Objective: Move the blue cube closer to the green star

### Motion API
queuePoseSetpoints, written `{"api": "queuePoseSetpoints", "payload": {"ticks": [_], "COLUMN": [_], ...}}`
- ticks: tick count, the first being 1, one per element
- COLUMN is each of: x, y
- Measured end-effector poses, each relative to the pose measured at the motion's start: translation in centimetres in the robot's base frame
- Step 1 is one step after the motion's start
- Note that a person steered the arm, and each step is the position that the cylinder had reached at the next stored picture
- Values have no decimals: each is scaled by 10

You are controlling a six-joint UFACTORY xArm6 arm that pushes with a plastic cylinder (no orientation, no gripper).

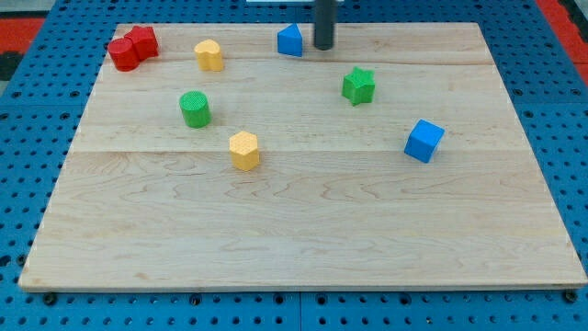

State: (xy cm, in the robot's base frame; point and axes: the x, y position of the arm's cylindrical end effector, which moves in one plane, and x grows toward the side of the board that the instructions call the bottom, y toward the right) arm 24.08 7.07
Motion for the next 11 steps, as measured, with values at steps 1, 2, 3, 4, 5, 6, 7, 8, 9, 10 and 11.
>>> {"api": "queuePoseSetpoints", "payload": {"ticks": [1, 2, 3, 4, 5, 6, 7, 8, 9, 10, 11], "x": [37, 131, 221, 201, 143, 151, 153, 134, 107, 145, 107], "y": [115, 179, 130, 71, 48, 46, 12, 21, 40, 33, 12]}}
